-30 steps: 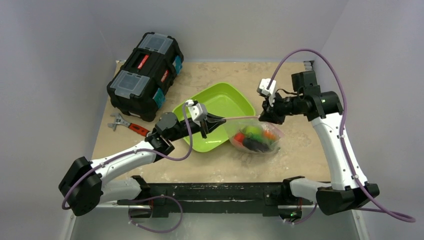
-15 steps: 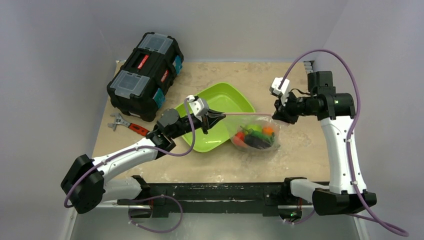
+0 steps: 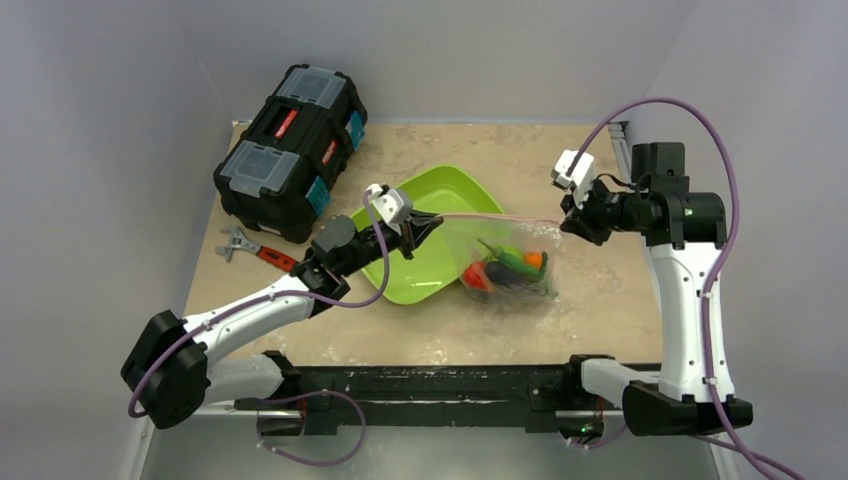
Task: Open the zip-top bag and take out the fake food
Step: Unzip the zipper food storage bag at the center of the board.
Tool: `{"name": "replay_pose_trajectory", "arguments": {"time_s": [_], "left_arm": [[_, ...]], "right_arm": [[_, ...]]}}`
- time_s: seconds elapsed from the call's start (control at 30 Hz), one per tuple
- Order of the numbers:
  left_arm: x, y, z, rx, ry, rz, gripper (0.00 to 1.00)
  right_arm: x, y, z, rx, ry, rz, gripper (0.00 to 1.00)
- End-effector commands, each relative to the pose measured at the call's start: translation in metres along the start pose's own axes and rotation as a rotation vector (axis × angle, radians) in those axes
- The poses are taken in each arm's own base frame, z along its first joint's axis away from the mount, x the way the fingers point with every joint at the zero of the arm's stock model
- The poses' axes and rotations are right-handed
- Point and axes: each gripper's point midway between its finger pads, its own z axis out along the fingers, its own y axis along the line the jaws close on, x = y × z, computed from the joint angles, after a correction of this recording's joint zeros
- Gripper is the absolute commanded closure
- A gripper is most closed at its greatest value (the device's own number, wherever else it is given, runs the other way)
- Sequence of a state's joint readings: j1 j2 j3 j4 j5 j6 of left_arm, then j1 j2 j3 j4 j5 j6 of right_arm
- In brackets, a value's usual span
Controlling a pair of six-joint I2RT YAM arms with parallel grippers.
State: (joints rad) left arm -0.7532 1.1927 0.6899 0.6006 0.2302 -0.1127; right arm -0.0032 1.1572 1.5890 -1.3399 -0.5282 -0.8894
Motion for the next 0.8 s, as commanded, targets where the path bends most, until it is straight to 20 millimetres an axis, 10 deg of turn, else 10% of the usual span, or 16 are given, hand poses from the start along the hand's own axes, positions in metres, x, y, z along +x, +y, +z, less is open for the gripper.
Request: {"name": "replay_pose_trajectory", "arguments": {"time_s": [0.0,0.23,0.37,0.47,0.6,0.77], "left_arm": [[-0.031,0.024,-0.006,-0.113,-0.090,0.022,1.00],[-0.036,0.014,-0.002,-0.048,-0.105,0.018,1.00],[-0.036,-0.004,0.006,0.056,-0.095,0.001,1.00],[-0.036,-0.015,0.010,0.105,-0.088,-0.006,1.00],[-0.035,-0.025,0.013,0.137,-0.075,-0.004,1.00],[-0.033,-0.031,0.013,0.154,-0.066,-0.007,1.00]], "right_arm": [[0.007,-0.013,-0.021,0.115,0.052,-0.004,1.00],[0.005,0.001,-0.022,0.073,0.024,-0.010,0.98],[-0.021,0.031,-0.011,-0.092,-0.135,-0.011,0.47],[-0.048,0.061,0.002,-0.273,-0.213,-0.014,0.31],[-0.082,0.080,0.013,-0.452,-0.301,0.003,0.28],[-0.094,0.049,0.036,-0.361,-0.293,0.076,0.30]]}}
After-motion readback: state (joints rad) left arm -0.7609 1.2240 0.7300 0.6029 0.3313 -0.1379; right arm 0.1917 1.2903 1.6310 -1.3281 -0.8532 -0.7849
